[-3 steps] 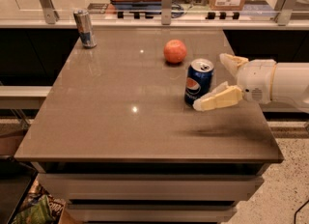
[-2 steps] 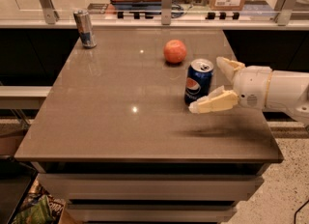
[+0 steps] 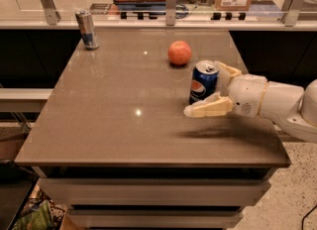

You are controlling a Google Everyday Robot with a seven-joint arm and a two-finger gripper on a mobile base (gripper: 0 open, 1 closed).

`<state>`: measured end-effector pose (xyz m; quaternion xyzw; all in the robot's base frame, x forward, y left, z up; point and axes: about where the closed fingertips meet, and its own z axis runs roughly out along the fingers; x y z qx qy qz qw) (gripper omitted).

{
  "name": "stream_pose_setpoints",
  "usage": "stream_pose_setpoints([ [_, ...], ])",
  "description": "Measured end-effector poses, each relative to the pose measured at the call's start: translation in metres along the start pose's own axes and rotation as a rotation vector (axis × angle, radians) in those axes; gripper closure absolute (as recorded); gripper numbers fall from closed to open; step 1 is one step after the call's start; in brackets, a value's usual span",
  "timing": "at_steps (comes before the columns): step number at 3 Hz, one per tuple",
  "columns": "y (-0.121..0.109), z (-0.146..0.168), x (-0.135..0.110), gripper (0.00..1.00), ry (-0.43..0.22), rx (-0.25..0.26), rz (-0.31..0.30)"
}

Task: Move pepsi can near redbull can

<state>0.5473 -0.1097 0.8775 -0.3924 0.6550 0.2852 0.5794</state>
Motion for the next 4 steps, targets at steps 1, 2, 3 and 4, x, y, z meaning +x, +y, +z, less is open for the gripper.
stream_pose_setpoints([
  [1, 0.0014, 0.0021, -0.001, 0.15, -0.003, -0.004, -0.001],
  [2, 0.0028, 0.0041, -0.002, 0.38, -0.004, -0.009, -0.003],
  [3, 0.0042, 0.006, -0.0029, 0.61, -0.004, -0.013, -0.004],
  [4, 0.0056, 0.0079, -0.0039, 0.85, -0.005, -0.017, -0.005],
])
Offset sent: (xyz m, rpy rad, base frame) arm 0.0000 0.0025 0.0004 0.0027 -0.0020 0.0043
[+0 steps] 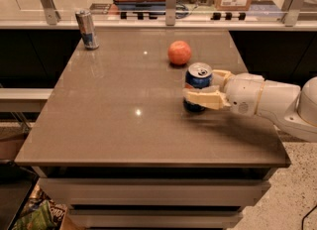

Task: Move pepsi can near redbull can

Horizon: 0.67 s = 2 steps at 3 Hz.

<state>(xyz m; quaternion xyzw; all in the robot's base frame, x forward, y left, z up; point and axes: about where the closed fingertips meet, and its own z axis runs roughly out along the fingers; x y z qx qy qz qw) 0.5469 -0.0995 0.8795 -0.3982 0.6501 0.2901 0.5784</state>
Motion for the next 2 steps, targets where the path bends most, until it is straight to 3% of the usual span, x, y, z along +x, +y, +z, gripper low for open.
stream_pose_setpoints([
  [1, 0.0013, 0.0018, -0.0009, 1.0, -0.001, -0.004, -0.001],
  [2, 0.0014, 0.0019, -0.001, 1.0, -0.001, -0.004, -0.001],
])
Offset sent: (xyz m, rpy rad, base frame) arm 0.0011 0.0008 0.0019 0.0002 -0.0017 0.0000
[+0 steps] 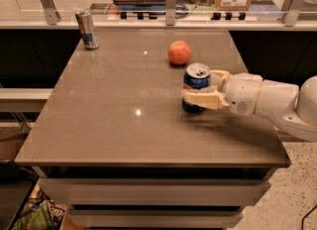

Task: Move pepsi can near redbull can

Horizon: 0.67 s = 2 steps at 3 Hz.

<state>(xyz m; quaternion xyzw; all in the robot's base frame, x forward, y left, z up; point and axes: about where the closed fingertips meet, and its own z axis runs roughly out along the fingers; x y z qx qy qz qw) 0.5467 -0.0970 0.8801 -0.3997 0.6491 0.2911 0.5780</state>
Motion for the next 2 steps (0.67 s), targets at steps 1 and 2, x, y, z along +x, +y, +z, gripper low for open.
stream_pose_setpoints([
  [1, -0.019, 0.004, -0.015, 1.0, -0.004, 0.045, 0.035],
  [2, -0.045, 0.016, -0.041, 1.0, -0.012, 0.116, 0.088],
])
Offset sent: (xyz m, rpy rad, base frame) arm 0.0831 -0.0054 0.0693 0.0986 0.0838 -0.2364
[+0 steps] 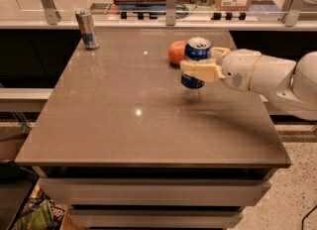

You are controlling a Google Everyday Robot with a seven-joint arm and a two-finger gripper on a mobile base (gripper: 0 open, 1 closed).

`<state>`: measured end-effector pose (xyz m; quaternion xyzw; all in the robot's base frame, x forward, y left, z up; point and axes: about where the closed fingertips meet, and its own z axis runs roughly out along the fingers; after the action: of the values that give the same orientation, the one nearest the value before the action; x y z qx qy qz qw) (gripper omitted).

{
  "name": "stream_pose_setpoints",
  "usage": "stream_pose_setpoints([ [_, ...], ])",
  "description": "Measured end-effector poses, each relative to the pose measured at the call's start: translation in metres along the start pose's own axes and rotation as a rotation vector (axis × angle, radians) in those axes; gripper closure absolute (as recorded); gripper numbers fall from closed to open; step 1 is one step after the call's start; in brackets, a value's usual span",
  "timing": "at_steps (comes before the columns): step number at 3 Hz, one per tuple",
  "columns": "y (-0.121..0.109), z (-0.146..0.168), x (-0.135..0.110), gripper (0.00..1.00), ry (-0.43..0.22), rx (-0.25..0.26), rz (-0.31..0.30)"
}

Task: Move pepsi can near redbull can

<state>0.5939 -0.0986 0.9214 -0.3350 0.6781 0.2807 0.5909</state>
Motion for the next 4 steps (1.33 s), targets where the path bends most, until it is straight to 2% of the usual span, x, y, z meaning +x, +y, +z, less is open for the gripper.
stream_pose_setpoints([
  [1, -0.019, 0.02, -0.027, 1.0, 0.012, 0.069, 0.023],
  [2, -0.036, 0.045, -0.055, 1.0, 0.03, 0.115, 0.021],
  [3, -0.05, 0.079, -0.078, 1.0, 0.044, 0.111, 0.005],
  [4, -0.058, 0.119, -0.095, 1.0, 0.023, 0.09, -0.021],
])
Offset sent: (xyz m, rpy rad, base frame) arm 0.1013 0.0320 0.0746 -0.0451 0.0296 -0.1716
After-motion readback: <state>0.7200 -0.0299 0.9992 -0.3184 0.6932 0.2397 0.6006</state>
